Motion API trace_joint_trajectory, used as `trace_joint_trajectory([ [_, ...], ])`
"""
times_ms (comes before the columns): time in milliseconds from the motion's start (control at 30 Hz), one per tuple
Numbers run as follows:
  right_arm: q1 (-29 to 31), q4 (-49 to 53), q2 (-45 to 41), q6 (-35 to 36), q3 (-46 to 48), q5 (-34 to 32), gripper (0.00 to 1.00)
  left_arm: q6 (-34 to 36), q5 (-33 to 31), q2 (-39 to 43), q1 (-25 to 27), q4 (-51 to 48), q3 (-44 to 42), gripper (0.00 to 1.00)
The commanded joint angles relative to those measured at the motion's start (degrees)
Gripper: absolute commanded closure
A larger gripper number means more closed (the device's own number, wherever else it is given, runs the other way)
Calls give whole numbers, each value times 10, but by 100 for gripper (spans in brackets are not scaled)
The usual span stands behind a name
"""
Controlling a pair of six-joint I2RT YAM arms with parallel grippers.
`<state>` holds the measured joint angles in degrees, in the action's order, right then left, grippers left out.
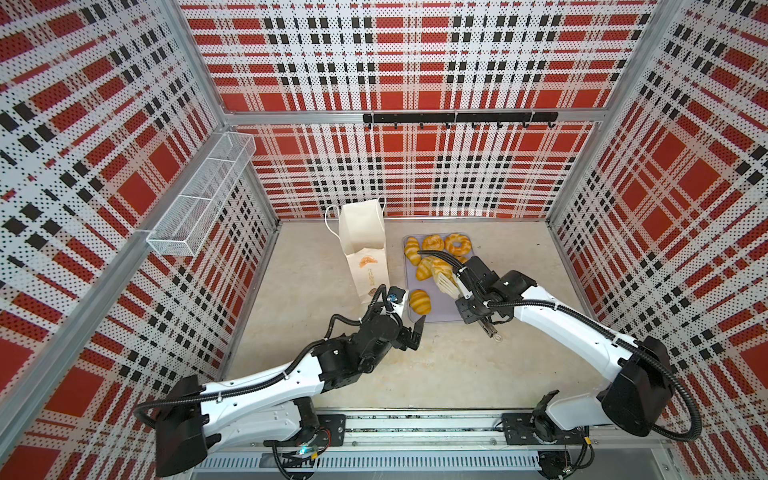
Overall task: Place the fake bread into the paper bag
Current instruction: 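Close the tongs on the pastry and lift it with the right gripper, then carry the pastry in the tongs over the paper bag with the right gripper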
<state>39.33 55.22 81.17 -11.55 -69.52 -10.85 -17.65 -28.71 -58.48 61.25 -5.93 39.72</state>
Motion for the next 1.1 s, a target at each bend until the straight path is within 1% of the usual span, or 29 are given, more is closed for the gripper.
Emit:
trace_joint_trajectory([
  [0, 15, -14, -32, 5, -42, -2, 69, 2, -17, 27, -8, -48, 28, 1],
  [167, 40, -5, -37, 20, -93, -9, 67, 5, -35, 63, -14, -85, 52, 1],
  [267, 49, 1, -30, 32, -135, -11, 67, 12, -38, 84, -32, -103, 67, 1],
  [467, 67, -2, -11, 59, -209, -11, 67, 11, -32, 109, -95, -150, 99, 1],
  [533, 72, -5, -2, 69, -233, -8, 67, 24, -27, 120, -115, -154, 100, 0],
  [700, 85, -18, 24, 87, -281, -1, 67, 18, -11, 147, -169, -172, 98, 1],
  [833, 98, -36, 48, 100, -318, 0, 66, 16, 12, 168, -223, -195, 97, 1],
  [867, 101, -39, 55, 103, -326, 0, 66, 2, 18, 173, -236, -199, 95, 1],
  [1000, 111, -58, 89, 113, -361, 33, 65, -8, 56, 190, -283, -208, 87, 1],
  [1067, 116, -61, 111, 115, -383, 38, 65, -14, 69, 193, -298, -210, 83, 1],
])
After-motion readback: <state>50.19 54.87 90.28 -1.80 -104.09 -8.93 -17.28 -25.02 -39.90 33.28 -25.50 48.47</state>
